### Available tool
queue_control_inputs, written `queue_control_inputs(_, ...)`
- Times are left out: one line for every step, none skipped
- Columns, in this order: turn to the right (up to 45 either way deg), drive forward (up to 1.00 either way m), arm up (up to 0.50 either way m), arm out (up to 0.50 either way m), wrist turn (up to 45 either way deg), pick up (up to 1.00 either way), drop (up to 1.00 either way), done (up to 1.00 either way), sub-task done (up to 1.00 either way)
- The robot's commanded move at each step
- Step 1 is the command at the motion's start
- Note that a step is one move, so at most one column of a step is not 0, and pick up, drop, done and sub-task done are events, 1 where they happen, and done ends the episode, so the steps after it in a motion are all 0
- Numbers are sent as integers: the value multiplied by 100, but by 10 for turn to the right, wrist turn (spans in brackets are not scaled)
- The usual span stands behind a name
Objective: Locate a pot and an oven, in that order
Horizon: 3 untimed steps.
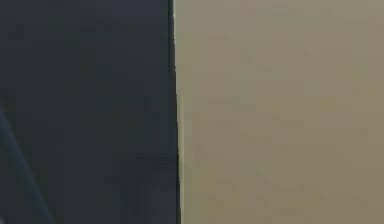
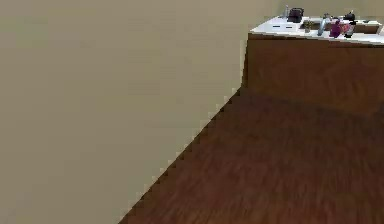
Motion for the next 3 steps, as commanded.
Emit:
queue_control_inputs(450,0,0,0,0,0,0,0,0)
queue_control_inputs(450,0,0,0,0,0,0,0,0)
queue_control_inputs(450,0,0,0,0,0,0,0,0)
